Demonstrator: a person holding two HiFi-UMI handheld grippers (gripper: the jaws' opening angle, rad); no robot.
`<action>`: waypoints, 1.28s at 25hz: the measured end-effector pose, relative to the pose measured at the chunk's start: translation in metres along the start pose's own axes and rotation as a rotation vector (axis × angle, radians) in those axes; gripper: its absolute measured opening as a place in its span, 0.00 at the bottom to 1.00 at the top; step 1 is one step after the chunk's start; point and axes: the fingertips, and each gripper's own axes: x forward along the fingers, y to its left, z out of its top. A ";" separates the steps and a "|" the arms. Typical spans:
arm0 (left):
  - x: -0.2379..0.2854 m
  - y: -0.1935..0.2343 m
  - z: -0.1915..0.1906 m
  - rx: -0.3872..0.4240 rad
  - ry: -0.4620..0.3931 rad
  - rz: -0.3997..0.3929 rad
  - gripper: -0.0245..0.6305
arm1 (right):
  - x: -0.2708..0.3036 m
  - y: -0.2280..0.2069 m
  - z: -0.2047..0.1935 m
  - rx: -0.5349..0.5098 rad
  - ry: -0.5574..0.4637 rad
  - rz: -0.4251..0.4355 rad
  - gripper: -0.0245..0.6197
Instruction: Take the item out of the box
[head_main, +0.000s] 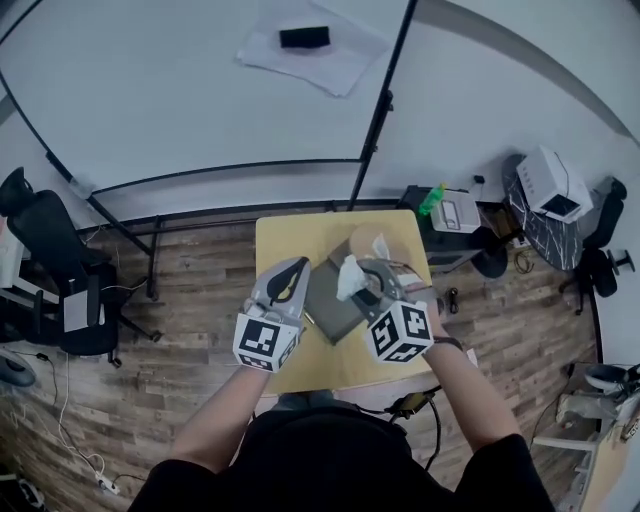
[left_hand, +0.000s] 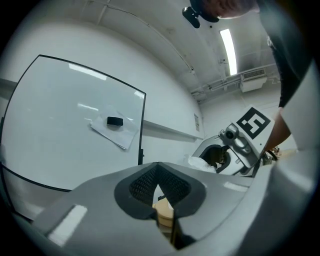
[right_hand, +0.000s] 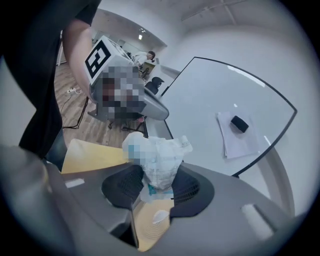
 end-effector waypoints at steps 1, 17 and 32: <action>0.001 -0.001 0.001 0.003 0.000 -0.005 0.04 | -0.003 -0.001 0.002 0.020 -0.011 -0.019 0.27; 0.005 -0.005 0.010 0.007 -0.013 -0.023 0.04 | -0.042 -0.029 0.020 0.436 -0.272 -0.287 0.27; -0.004 0.002 0.018 0.024 -0.038 -0.010 0.04 | -0.062 -0.051 -0.020 0.882 -0.436 -0.441 0.26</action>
